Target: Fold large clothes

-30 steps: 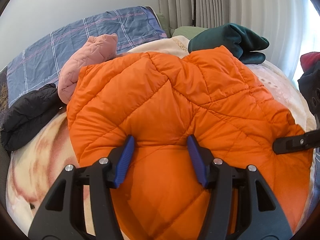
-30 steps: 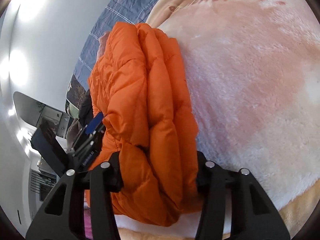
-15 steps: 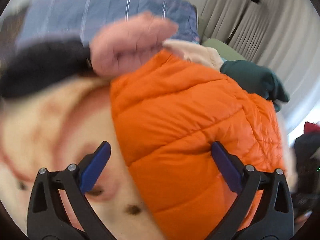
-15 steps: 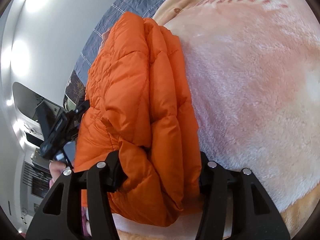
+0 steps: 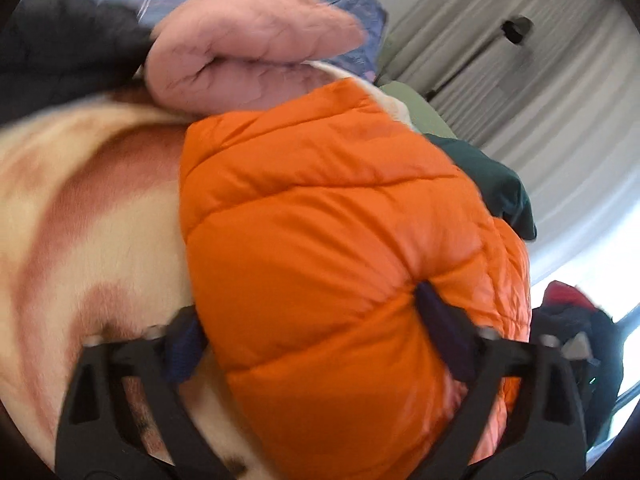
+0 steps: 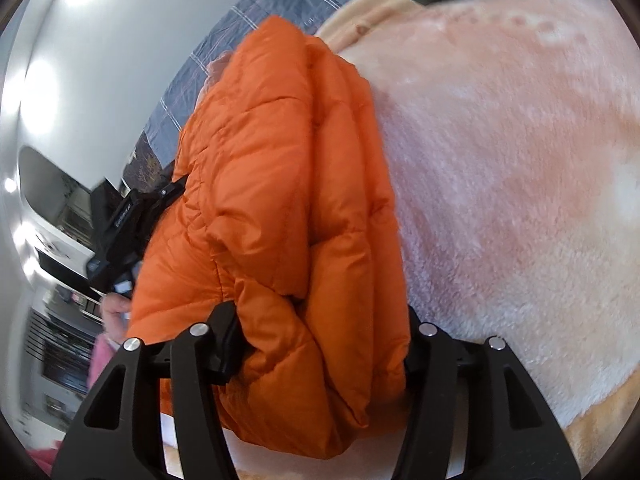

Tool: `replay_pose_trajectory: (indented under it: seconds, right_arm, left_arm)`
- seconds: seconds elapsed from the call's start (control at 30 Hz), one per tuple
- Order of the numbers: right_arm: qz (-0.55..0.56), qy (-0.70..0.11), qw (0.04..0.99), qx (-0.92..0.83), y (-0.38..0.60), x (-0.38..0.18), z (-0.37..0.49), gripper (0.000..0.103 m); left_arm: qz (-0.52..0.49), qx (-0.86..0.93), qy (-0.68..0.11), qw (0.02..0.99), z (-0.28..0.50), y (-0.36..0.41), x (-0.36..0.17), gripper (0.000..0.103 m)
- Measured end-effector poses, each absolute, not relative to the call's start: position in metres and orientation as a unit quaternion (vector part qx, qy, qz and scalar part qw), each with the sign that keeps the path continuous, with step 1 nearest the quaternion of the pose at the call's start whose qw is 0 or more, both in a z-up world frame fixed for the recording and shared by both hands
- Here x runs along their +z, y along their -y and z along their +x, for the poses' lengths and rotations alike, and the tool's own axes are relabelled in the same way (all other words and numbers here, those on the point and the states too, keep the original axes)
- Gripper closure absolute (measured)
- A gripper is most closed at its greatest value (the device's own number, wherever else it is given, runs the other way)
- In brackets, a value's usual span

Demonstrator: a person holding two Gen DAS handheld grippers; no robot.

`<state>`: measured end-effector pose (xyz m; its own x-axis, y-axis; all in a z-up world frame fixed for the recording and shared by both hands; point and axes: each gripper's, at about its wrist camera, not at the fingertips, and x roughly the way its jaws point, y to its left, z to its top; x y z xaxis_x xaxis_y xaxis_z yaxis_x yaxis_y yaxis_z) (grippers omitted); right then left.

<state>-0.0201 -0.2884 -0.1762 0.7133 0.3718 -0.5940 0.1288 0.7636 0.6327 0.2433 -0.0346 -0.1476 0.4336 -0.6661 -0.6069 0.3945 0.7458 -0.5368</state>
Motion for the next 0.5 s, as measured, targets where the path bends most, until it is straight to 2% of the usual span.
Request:
replay_pose_trajectory:
  seconds: [0.07, 0.1, 0.17, 0.27, 0.5]
  right_arm:
    - [0.265, -0.358, 0.894, 0.047, 0.271, -0.162, -0.025, 0.055]
    - [0.244, -0.352, 0.903, 0.042, 0.265, -0.156, -0.027, 0.062]
    - [0.206, -0.337, 0.918, 0.033, 0.255, -0.143, -0.033, 0.069]
    - [0.202, -0.314, 0.927, 0.033, 0.256, -0.128, -0.041, 0.072]
    - [0.181, -0.253, 0.95, 0.03, 0.266, -0.084, -0.061, 0.073]
  left_arm:
    - [-0.128, -0.318, -0.408, 0.846, 0.233, 0.045, -0.133, 0.035]
    - [-0.116, -0.317, -0.401, 0.851, 0.23, 0.048, -0.127, 0.038]
    - [-0.088, -0.316, -0.379, 0.865, 0.218, 0.057, -0.107, 0.048]
    - [-0.065, -0.323, -0.336, 0.882, 0.202, 0.067, -0.074, 0.051]
    - [-0.034, -0.345, -0.276, 0.896, 0.183, 0.077, -0.004, 0.051]
